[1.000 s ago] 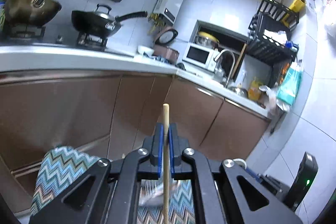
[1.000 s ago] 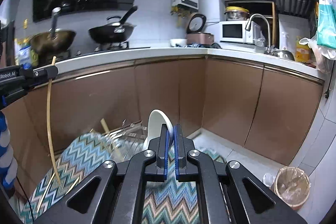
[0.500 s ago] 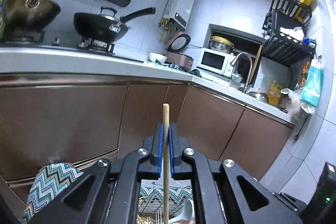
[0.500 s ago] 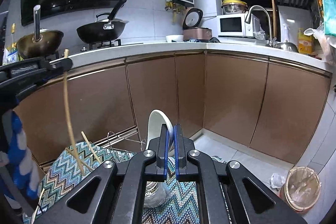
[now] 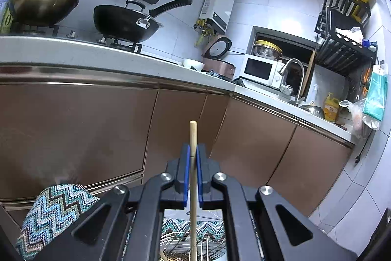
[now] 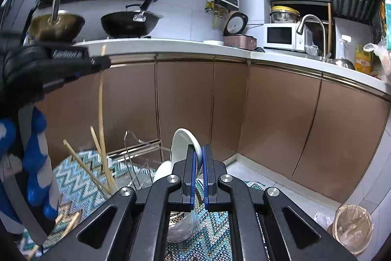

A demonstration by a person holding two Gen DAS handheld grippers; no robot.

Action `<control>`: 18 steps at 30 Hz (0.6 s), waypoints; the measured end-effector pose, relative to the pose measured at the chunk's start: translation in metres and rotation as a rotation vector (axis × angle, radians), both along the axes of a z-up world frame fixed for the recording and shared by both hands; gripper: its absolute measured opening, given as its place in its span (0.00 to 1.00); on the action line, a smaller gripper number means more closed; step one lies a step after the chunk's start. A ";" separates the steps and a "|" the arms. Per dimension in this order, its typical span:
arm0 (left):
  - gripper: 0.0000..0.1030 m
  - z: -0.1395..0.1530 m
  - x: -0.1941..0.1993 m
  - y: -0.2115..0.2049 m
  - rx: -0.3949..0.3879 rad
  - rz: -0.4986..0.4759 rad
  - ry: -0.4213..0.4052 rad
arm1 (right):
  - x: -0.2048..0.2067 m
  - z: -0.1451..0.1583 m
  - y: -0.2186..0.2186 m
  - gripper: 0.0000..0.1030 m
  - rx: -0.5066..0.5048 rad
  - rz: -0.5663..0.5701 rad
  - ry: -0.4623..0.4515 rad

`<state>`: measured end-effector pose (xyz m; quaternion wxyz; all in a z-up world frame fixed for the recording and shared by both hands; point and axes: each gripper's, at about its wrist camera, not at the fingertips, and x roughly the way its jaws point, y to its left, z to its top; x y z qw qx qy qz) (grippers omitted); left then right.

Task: Organize utensils
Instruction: 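Carry spoon and chopstick over the wire utensil holder with both grippers, then lower spoon and chopstick into the holder and open both grippers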

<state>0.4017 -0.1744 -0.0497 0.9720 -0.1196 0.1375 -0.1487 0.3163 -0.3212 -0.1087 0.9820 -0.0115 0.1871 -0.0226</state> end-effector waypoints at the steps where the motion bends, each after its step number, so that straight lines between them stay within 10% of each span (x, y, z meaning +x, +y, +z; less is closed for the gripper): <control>1: 0.04 -0.004 0.001 0.000 0.001 0.005 -0.003 | 0.001 -0.004 0.001 0.05 -0.003 0.005 0.005; 11: 0.05 -0.030 0.005 -0.002 0.019 0.010 0.025 | -0.004 -0.017 0.003 0.07 0.001 0.018 0.026; 18: 0.07 -0.037 -0.002 0.001 0.042 0.001 0.057 | -0.012 -0.015 0.004 0.32 0.010 0.016 0.038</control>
